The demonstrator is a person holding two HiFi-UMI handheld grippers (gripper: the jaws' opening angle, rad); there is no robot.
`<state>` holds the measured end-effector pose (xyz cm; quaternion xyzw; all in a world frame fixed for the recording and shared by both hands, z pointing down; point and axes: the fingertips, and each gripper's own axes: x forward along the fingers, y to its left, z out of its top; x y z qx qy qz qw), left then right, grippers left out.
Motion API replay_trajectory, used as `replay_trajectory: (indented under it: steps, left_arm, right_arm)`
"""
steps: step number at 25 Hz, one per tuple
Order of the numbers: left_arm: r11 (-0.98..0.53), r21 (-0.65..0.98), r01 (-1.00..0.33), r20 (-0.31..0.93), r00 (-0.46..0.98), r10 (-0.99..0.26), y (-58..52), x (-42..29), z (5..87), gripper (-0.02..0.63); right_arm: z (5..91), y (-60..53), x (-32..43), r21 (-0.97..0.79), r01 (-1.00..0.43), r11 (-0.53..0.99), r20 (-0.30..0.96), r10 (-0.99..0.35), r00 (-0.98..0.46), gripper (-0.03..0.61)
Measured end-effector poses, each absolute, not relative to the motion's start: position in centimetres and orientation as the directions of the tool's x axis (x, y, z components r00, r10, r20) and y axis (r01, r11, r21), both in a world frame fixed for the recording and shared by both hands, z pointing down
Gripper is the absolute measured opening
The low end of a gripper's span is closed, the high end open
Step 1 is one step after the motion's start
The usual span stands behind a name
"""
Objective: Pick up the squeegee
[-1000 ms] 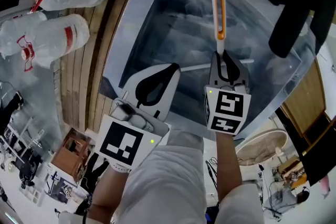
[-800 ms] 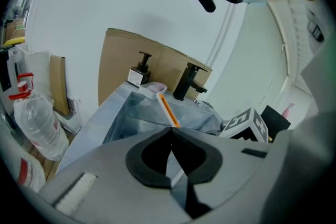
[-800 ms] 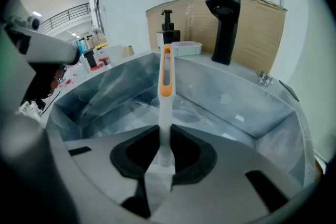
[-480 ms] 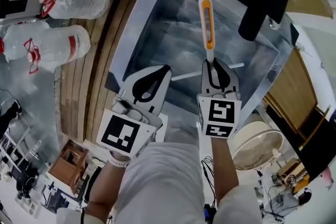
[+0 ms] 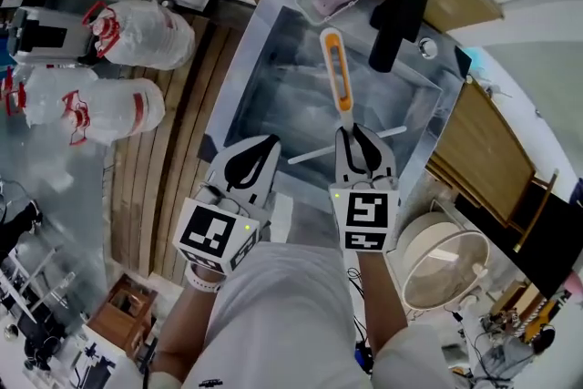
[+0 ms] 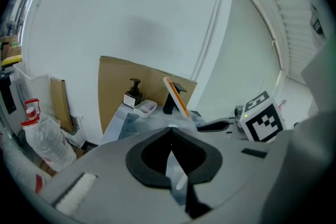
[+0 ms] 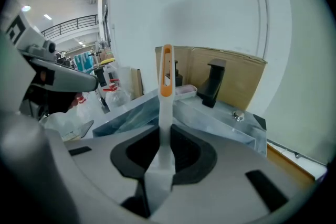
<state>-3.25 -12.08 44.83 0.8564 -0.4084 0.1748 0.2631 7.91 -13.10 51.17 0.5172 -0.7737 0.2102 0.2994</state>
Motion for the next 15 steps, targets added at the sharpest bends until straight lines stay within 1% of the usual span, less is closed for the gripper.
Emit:
replay_trajectory:
  steps: [15]
  left_arm:
    - [-0.558, 0.278, -0.782, 0.422, 0.621, -0.66, -10.2, -4.4, 36.3, 0.005]
  right_arm:
    - [39.4, -10.3, 10.4, 0.038, -0.96, 0.277, 0.544, -0.812, -0.213, 0.058]
